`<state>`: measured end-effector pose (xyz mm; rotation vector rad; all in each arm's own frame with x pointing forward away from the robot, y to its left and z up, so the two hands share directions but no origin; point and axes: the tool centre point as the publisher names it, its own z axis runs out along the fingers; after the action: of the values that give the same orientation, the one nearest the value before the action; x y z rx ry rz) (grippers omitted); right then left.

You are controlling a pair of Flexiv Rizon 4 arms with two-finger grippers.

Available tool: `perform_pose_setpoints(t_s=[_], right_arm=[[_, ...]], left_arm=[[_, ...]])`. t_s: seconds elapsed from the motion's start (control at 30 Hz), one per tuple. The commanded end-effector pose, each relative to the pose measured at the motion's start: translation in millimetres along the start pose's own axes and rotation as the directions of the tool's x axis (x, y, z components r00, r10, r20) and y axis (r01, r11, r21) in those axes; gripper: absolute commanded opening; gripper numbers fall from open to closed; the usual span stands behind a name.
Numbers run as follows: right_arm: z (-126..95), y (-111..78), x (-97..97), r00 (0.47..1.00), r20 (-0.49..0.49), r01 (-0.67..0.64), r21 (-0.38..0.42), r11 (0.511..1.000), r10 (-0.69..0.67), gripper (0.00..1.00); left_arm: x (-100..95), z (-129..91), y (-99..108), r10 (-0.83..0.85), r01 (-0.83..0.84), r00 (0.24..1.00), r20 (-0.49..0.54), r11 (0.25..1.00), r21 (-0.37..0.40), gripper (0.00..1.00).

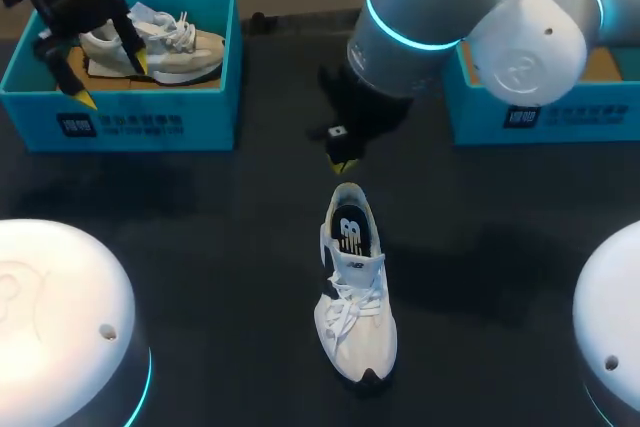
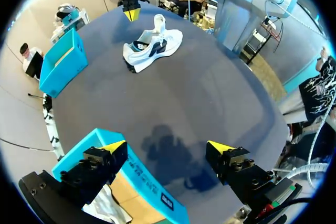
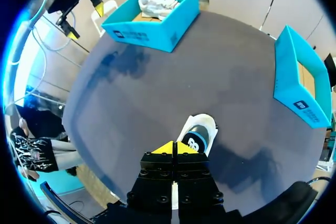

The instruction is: Take the shoe out of the shoebox, open the shoe tongue, remove and reinsert the insole, then place the shoe into the shoebox

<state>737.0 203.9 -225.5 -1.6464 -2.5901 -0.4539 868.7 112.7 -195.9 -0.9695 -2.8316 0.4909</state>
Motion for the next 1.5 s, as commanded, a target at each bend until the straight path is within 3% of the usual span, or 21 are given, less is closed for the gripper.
perform_pose_setpoints(t_s=[0.03, 0.23, 0.37, 0.73, 1.0, 1.2, 1.5], right_arm=[[1.6, 1.4, -1.7, 1.0, 0.025, 0.005, 0.009, 1.0, -0.005, 0.0], [22.2, -21.4, -14.9, 0.993, 0.119, 0.007, -0.001, 1.0, -0.007, 0.0], [40.5, -43.3, -10.6, 0.953, 0.3, 0.02, 0.066, 0.998, -0.039, 0.0], [40.5, -43.3, -10.6, 0.953, 0.3, 0.02, 0.066, 0.998, -0.039, 0.0], [63.9, -43.1, -16.8, 0.943, 0.329, -0.057, 0.024, 0.998, 0.046, 0.0], [74.9, -46.6, -16.7, 0.894, 0.412, -0.187, -0.009, 0.982, 0.174, 0.0], [77.2, -43.9, -16.5, 0.88, 0.439, -0.203, 0.007, 0.979, 0.179, 0.0]], left_arm=[[0.9, 0.2, -0.4, 0.0, 0.0, 1.0, 0.001, 1.0, -0.003, 1.0], [0.9, 0.2, -0.4, 0.0, 0.0, 1.0, 0.001, 1.0, -0.003, 1.0], [0.9, 0.2, -0.4, 0.0, 0.0, 1.0, 0.001, 1.0, -0.003, 1.0], [0.9, 0.2, -0.4, 0.0, 0.0, 1.0, 0.001, 1.0, -0.003, 1.0], [0.9, 0.2, -0.4, 0.0, 0.0, 1.0, 0.001, 1.0, -0.003, 1.0], [0.9, 0.2, -0.4, 0.0, 0.0, 1.0, 0.001, 1.0, -0.003, 1.0], [0.9, 0.2, -0.4, 0.0, 0.0, 1.0, 0.001, 1.0, -0.003, 1.0]])
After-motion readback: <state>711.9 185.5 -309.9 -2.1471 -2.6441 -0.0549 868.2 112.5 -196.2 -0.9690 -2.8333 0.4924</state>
